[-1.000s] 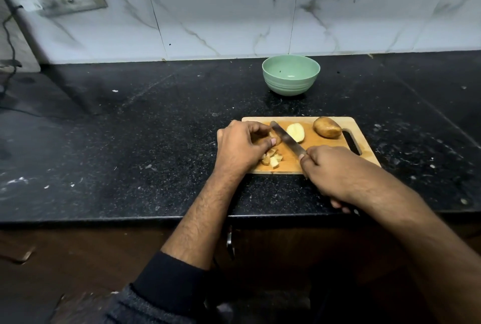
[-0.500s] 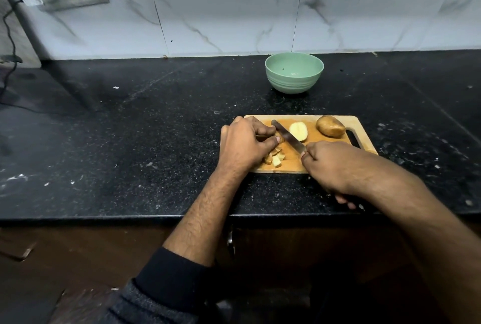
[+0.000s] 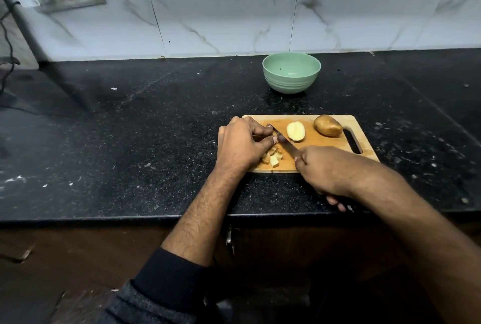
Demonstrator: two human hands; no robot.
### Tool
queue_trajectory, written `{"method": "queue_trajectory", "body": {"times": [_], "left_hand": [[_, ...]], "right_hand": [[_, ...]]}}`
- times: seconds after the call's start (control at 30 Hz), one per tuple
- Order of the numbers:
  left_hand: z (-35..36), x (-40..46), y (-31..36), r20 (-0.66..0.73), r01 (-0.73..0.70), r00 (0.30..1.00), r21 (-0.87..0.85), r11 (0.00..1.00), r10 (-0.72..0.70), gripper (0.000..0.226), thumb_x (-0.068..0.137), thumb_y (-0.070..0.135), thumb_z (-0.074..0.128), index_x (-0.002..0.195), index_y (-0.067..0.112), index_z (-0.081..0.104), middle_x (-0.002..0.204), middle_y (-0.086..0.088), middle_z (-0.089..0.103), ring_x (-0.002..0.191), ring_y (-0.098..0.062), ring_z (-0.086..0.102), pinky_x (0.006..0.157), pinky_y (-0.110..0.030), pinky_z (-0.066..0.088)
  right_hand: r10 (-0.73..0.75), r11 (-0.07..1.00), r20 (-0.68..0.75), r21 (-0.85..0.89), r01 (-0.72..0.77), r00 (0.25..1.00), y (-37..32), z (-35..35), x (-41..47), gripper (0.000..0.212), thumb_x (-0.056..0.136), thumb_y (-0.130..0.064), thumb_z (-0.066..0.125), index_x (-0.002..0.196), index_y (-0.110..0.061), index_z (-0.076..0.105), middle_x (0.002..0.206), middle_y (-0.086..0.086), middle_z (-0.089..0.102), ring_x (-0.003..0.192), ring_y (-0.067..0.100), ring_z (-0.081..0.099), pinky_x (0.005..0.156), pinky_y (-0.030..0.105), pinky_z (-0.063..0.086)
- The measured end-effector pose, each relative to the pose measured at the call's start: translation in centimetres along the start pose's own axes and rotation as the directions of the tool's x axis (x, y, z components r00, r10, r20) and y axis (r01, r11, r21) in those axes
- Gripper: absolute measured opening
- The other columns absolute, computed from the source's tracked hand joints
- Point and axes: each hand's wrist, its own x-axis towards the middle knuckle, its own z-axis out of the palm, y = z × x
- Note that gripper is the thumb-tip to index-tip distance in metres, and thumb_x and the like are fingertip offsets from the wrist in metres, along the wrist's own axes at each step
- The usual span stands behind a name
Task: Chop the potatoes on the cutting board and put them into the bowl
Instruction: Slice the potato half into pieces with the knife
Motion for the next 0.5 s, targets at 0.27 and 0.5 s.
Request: {"method": "queue_trajectory", "body": {"times": [0.27,0.5], "left_hand": [[-0.1,-0.1,0.1,0.003,0.024,1.000,-0.008,1.000,-0.024,0.025,0.076,0.048,0.083,0.099,0.040,0.078,0.091,0.031,0.065,0.107,-0.007,0.060,0.104,-0.042,0.046],[-0.4,-0.5,0.6,-0.023,0.011,1.000,-0.025,1.000,-0.011,0.030,0.083,0.045,0.078,0.111,0.036,0.075,0.107,0.021,0.069,0.115,-0.007,0.053,0.105,-0.036,0.031]], "right_hand": [[0.058,0.993,0.164,0.092,-0.074,0.985,-0.3,-2.0,-6.5,0.026,0.109,-0.041,0.032,0.121,-0.024,0.047,0.071,0.009,0.061,0.031,0.012,0.052,0.036,0.023,0.046],[0.057,0.985,0.022,0.160,-0.060,0.998,0.6,-2.1,-7.8,0.028,0.107,-0.044,0.034,0.090,-0.028,0.050,0.063,0.006,0.062,0.034,0.015,0.055,0.040,0.025,0.047]]}}
